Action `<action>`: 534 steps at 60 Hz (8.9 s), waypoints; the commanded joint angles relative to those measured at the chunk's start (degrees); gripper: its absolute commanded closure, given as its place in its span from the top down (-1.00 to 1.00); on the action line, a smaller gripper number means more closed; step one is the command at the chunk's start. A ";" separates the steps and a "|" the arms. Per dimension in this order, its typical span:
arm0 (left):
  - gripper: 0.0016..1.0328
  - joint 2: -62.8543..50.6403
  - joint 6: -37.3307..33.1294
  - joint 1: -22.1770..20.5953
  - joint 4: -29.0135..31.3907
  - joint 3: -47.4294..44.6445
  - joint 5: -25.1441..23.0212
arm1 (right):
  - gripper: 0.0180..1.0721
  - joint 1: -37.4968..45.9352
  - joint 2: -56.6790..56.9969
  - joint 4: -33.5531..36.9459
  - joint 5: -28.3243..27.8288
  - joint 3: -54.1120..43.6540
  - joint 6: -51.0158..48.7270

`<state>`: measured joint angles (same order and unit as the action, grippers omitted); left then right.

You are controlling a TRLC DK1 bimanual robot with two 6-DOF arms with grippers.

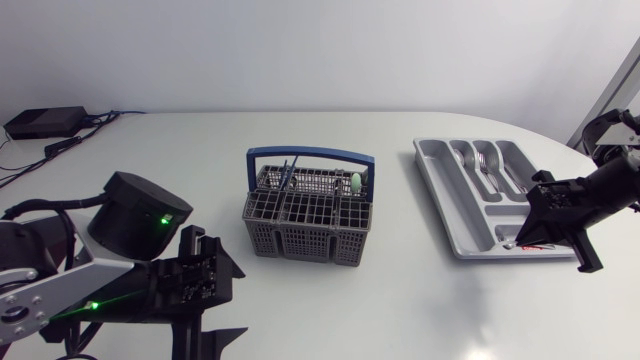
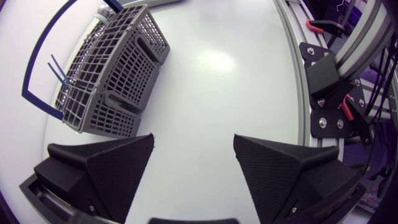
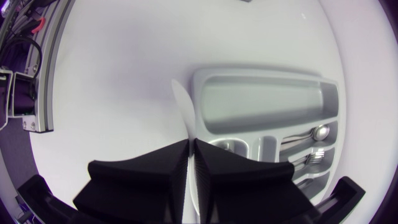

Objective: Unload the cutlery basket into the drawer organizer.

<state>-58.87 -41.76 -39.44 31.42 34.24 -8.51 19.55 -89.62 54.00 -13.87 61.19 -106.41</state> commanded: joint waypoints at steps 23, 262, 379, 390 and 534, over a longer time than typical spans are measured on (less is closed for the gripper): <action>0.73 0.60 1.06 0.33 0.22 1.97 -0.19 | -0.79 6.90 -17.69 1.02 1.65 13.78 -4.33; -0.69 -51.34 23.30 19.93 -32.03 36.69 -9.68 | -0.89 -46.71 -2.05 -28.69 -21.64 -7.14 71.25; -0.06 -20.93 10.64 -17.51 -20.17 15.42 27.41 | 0.22 -33.53 20.10 -30.79 -17.16 -25.86 60.71; -0.30 -22.08 10.29 -18.92 -21.93 14.63 28.99 | 0.22 -33.35 20.37 -30.44 -17.16 -26.03 60.36; -0.85 -7.75 3.44 -16.02 -22.72 18.06 32.86 | 0.22 -33.53 22.74 -30.27 -17.33 -27.17 60.44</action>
<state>-68.34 -36.80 -55.92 8.80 49.60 24.10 -13.76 -68.44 22.98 -31.09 34.85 -45.50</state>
